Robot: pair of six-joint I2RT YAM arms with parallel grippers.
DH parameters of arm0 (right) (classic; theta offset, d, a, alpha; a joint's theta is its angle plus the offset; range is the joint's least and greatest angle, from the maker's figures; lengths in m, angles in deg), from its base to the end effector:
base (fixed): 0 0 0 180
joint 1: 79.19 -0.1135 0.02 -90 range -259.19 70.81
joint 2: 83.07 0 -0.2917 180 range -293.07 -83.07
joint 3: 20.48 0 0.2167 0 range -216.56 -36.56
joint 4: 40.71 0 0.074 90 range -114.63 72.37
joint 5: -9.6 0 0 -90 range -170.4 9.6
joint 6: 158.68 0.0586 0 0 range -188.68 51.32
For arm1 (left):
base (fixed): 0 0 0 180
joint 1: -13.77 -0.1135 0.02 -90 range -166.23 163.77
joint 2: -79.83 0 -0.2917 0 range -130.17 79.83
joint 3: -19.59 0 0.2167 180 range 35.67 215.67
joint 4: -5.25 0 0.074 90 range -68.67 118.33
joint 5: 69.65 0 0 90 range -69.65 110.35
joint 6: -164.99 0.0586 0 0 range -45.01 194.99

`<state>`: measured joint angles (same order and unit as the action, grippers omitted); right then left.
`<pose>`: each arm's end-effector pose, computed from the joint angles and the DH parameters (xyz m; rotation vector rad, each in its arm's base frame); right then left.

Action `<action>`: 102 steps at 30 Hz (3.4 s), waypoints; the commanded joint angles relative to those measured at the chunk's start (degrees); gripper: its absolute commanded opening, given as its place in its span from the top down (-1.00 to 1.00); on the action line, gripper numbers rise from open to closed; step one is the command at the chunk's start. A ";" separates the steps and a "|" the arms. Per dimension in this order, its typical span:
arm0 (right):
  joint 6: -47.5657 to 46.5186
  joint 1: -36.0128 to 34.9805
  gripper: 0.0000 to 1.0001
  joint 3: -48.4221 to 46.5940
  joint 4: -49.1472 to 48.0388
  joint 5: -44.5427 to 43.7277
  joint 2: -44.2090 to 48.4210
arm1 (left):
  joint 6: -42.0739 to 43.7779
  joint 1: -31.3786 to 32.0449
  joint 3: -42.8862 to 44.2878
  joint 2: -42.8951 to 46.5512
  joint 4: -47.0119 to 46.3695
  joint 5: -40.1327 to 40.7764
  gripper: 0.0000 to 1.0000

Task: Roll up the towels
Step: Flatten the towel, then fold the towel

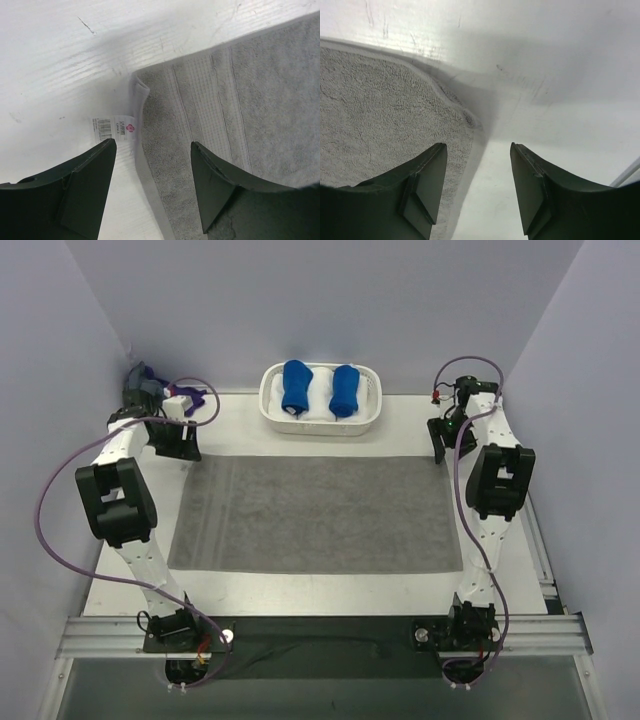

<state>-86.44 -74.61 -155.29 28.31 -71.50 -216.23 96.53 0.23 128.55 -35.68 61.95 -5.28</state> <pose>0.4861 -0.0298 0.2108 -0.3546 2.7002 0.1024 0.4123 0.0732 0.2388 0.3146 2.5276 -0.3694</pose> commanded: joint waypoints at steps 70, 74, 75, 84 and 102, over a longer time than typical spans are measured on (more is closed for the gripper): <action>1.24 0.52 1.00 -18.90 -2.59 -0.56 -6.23 | -5.19 2.47 32.80 -19.15 2.80 3.04 1.00; 0.18 0.69 1.00 -17.59 -3.03 -0.56 -4.65 | -6.25 -0.08 29.74 -16.78 3.15 -3.17 1.00; -0.43 1.04 1.00 -16.62 -2.94 0.49 -2.91 | -5.72 -0.69 28.51 -14.95 3.24 -4.42 1.00; -3.33 2.63 1.00 0.77 -2.33 6.21 10.28 | 4.54 -8.78 14.28 -3.34 6.39 -16.81 1.00; -12.22 6.49 1.00 19.07 6.38 2.34 15.14 | 29.80 -11.95 -4.54 5.65 28.91 -6.11 1.00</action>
<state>-96.67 -69.61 -137.85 31.00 -65.20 -200.96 122.04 -10.24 125.71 -31.17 88.20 -16.32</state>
